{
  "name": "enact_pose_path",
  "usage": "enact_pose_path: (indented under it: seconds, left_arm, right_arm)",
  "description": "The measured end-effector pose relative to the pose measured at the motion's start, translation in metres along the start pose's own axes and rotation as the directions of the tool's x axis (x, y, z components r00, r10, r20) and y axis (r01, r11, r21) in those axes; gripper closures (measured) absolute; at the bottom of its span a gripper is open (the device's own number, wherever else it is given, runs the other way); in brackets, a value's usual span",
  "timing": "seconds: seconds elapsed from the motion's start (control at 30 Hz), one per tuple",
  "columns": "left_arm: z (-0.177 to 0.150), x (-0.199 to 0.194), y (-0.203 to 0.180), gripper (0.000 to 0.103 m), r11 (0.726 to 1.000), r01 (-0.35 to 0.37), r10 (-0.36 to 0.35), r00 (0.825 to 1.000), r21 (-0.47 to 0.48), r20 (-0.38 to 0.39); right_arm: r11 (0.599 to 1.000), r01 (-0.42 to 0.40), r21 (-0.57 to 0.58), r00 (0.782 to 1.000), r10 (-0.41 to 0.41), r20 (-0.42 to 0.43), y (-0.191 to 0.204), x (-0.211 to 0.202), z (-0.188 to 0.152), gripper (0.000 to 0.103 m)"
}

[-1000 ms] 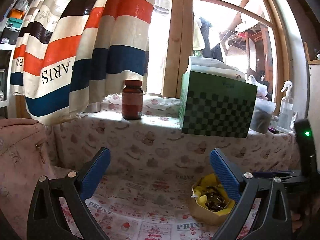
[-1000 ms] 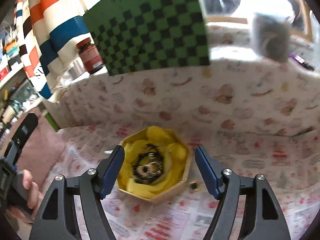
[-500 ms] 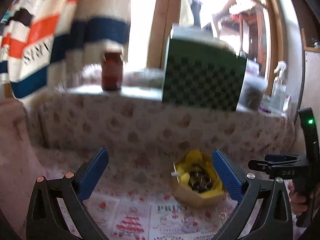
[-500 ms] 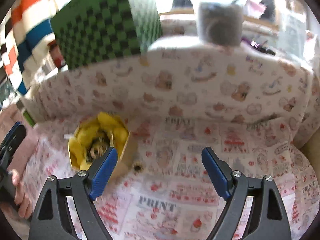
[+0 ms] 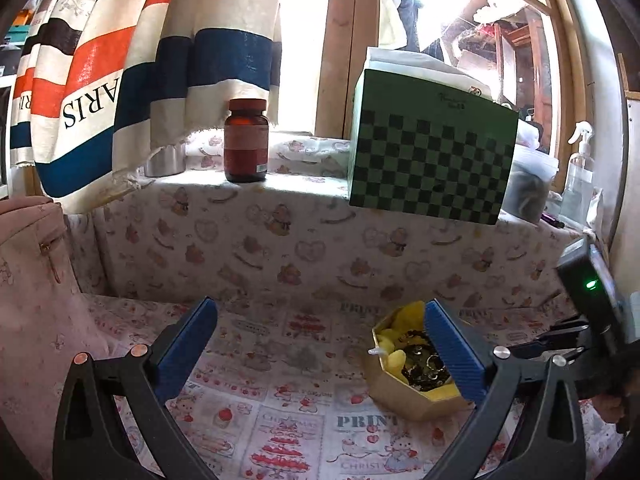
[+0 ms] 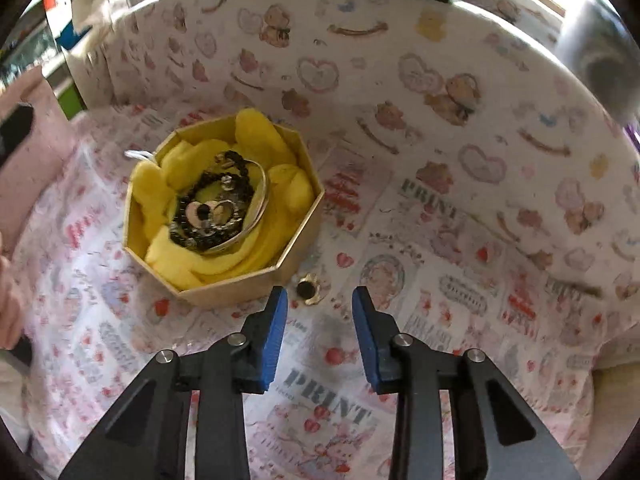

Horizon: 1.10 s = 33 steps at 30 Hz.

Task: Organize jewelry
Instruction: 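Grasp the small black-and-gold charm beside the box with the right gripper, then grasp the small silver ring on the cloth with the left gripper while the right gripper holds the charm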

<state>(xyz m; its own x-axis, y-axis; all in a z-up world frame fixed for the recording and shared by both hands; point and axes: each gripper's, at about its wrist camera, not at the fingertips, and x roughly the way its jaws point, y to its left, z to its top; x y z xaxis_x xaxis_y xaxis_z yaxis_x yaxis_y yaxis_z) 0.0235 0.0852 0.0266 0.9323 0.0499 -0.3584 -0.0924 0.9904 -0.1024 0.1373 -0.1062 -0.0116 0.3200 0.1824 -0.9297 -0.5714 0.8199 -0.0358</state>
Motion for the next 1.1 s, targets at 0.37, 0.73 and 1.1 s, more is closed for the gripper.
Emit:
enact_pose_path:
  seconds: [0.37,0.73,1.1]
  left_arm:
    - [-0.002,0.001,-0.006,0.001,0.999,0.036,-0.036,0.999,0.014,-0.021]
    - [-0.005,0.004,-0.018,0.004,0.996,0.081,-0.077,0.992,0.037,-0.104]
    - [-0.032,0.022,-0.062,0.066,0.963,0.27,-0.24,0.875,0.012,-0.419]
  right_arm:
    - [0.999,-0.014,0.044,1.0,0.013,0.018,-0.002,0.018,0.004,0.088]
    - [0.98,-0.049,0.193,0.978,0.007,0.21,-0.014,-0.043,-0.053,0.089]
    - [0.953,-0.065,0.296,0.914,-0.062,0.401,-0.028,-0.075,-0.092,0.089]
